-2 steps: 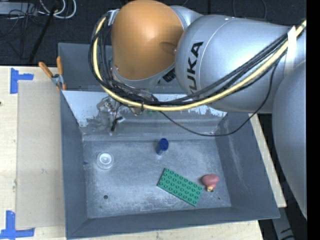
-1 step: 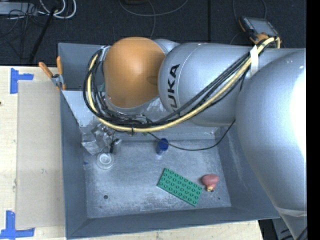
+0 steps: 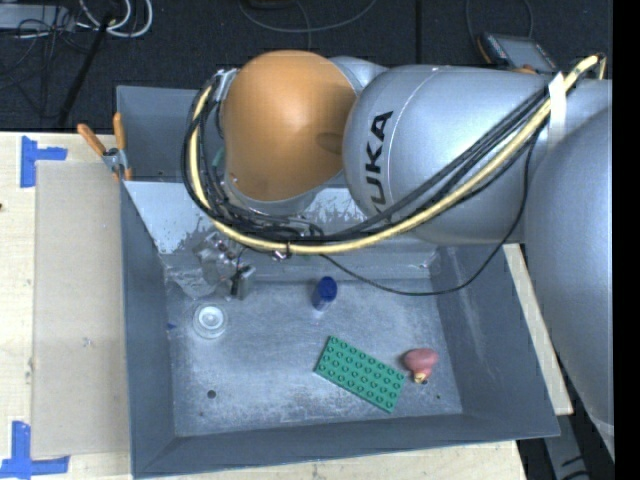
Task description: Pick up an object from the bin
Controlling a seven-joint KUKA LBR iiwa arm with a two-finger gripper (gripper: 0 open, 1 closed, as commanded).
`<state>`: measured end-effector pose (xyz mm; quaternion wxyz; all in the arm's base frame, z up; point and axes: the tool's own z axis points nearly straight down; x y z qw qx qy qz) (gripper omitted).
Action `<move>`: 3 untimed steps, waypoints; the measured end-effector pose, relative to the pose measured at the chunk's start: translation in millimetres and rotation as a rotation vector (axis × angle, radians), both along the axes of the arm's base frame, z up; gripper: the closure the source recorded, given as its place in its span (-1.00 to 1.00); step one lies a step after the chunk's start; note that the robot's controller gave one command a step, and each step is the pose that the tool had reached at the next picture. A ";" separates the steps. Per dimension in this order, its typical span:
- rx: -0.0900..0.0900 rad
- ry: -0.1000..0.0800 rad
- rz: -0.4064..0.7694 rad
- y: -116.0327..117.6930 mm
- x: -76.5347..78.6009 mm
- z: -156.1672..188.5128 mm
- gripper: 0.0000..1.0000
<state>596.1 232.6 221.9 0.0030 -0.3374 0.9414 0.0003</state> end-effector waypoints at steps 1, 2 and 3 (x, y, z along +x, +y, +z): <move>-0.004 0.010 0.323 -3.6 -1.0 -70.2 1.00; -0.001 -0.003 0.317 0.2 7.8 -10.8 1.00; -0.002 0.009 0.194 10.9 19.6 -69.5 1.00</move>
Offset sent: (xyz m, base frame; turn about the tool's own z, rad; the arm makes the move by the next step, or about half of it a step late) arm 0.0002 -0.0037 -0.0670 -0.3241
